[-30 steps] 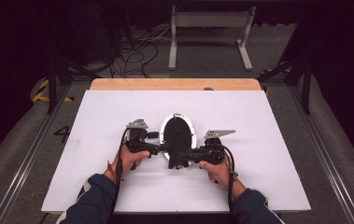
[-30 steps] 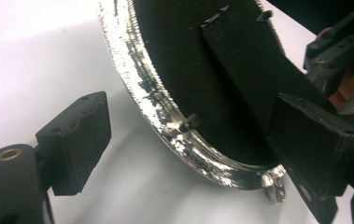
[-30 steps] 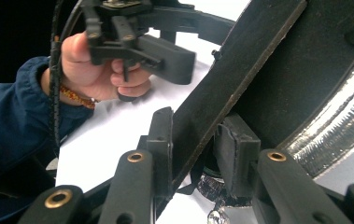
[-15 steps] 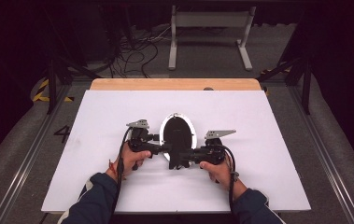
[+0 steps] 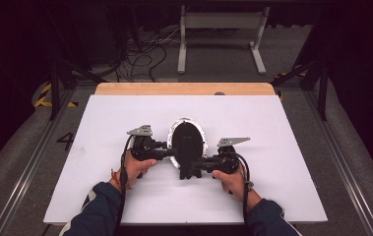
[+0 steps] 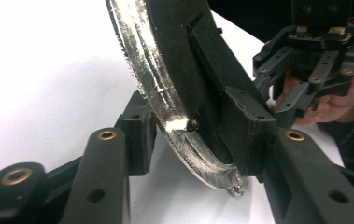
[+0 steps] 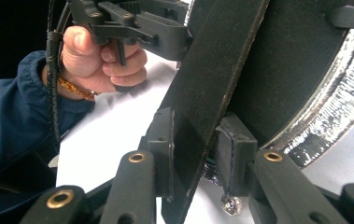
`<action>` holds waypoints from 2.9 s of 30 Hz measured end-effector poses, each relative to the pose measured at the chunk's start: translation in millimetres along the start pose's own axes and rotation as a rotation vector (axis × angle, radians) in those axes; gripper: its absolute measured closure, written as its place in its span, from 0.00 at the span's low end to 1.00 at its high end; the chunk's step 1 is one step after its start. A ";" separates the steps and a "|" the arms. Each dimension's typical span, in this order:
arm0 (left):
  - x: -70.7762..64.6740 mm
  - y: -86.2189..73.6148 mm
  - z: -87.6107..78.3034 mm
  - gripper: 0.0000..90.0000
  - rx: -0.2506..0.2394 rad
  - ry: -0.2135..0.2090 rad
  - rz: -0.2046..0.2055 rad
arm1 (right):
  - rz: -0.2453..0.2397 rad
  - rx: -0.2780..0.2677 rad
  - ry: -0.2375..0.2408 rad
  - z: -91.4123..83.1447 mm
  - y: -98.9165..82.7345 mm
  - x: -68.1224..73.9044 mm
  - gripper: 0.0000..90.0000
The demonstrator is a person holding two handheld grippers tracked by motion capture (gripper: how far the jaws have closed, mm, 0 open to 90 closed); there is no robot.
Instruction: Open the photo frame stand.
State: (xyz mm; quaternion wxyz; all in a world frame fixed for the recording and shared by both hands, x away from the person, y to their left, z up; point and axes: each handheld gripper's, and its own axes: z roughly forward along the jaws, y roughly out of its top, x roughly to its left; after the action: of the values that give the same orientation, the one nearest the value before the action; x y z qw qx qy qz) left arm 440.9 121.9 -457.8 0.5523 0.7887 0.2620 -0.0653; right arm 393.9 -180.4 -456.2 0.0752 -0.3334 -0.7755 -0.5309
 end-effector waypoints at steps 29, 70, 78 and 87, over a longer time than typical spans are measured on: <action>-27.7 10.7 -3.4 0.75 -0.027 0.162 0.222 | -0.024 -0.043 -0.005 -9.7 6.6 10.7 0.78; -51.0 12.7 -1.0 0.77 -0.036 0.401 0.422 | -0.060 -0.030 -0.045 -11.1 9.5 18.0 0.79; -53.7 10.7 1.6 0.77 -0.042 0.437 0.448 | -0.067 -0.026 -0.068 -10.7 9.1 17.9 0.79; -51.2 9.2 0.7 0.79 -0.043 0.405 0.444 | -0.090 -0.015 -0.099 -9.6 8.3 17.1 0.79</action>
State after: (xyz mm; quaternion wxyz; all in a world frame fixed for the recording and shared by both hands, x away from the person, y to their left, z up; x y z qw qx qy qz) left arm 401.7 101.4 -430.2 0.5061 0.8119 0.1892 0.2212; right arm 383.5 -179.5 -437.6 0.0104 -0.3247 -0.7883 -0.5226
